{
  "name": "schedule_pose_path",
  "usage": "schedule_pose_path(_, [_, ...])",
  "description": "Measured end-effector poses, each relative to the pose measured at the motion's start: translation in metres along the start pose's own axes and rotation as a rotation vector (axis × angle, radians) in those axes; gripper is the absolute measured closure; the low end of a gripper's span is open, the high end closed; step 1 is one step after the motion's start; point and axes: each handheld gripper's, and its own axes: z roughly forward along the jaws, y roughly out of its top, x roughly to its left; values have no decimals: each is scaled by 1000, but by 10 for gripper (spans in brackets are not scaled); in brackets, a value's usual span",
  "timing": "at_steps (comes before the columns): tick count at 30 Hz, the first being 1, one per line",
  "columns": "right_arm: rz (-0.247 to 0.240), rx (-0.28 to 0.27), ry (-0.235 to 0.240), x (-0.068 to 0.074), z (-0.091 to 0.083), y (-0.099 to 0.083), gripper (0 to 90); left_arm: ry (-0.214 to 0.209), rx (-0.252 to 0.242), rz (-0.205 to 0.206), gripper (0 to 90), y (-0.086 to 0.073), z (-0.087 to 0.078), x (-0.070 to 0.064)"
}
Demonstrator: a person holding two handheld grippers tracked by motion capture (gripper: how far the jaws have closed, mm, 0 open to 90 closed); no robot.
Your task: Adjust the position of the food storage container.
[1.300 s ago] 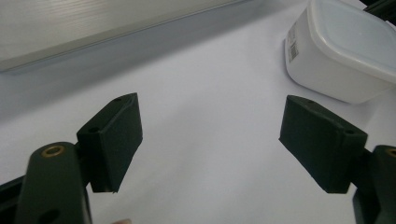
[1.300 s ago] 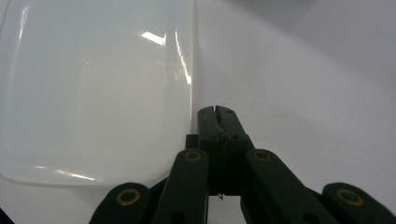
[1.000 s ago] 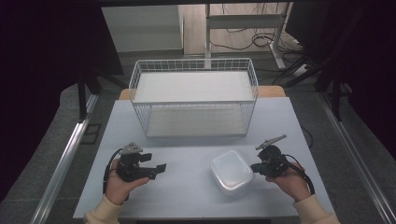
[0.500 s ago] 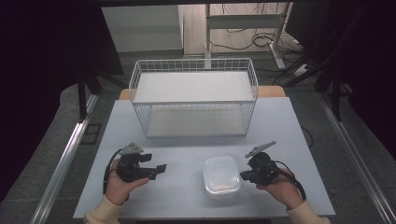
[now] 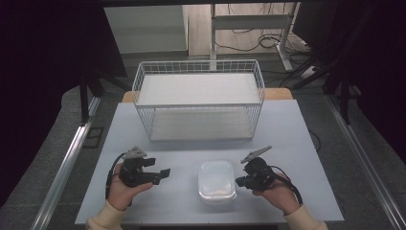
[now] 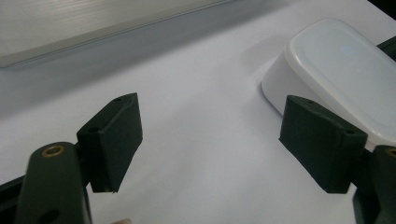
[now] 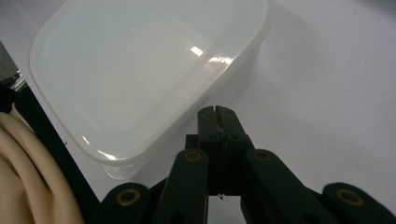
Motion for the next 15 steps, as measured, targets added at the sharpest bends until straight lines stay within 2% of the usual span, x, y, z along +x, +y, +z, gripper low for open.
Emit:
schedule_pose_path(7, [-28, -9, 28, 8, 14, 14, 897, 1, 1, -3, 207, 0, 0, 1])
schedule_pose_path(15, [-43, -10, 38, 14, 24, 20, 897, 1, 4, 1, 207, 0, 1, 1])
